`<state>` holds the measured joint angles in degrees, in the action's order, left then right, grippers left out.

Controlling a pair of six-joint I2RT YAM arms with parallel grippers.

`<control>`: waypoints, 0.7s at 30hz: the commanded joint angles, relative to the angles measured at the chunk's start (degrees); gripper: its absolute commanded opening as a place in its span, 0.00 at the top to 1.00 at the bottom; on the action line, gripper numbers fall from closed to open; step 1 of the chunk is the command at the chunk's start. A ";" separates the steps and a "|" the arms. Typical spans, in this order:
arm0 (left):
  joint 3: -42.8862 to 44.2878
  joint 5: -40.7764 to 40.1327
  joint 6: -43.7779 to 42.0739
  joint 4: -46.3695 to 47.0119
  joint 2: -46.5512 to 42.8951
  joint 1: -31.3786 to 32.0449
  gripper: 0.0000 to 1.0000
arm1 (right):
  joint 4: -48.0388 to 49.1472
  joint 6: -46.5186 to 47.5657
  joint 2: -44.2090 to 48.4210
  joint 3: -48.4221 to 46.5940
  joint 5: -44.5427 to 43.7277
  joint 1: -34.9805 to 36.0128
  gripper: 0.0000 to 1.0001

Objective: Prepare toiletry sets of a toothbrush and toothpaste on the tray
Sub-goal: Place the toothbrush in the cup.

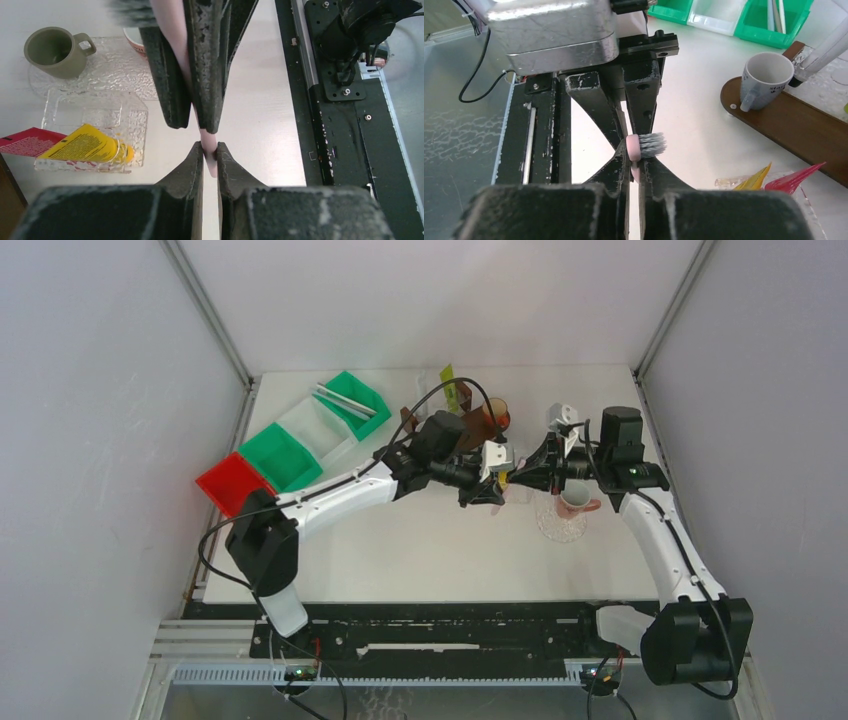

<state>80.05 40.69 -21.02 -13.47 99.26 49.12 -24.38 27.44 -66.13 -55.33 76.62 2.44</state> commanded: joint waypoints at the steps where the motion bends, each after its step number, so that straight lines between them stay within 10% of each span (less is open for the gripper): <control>1: 3.03 0.36 -0.72 1.31 -1.33 0.25 0.88 | 2.98 -0.25 -0.08 -0.13 1.54 0.44 1.00; 8: -8.56 -6.10 1.18 16.45 -9.18 -0.26 0.42 | 3.89 -4.19 0.94 -0.91 1.98 -1.49 1.00; 21: -24.30 -23.43 15.12 43.26 -17.84 -6.97 0.20 | 1.04 -7.39 4.34 -5.18 -5.25 -12.65 1.00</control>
<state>57.08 23.90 -13.15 21.12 83.35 44.64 -23.83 22.31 -64.10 -57.25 74.89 -7.62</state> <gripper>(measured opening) 0.783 0.028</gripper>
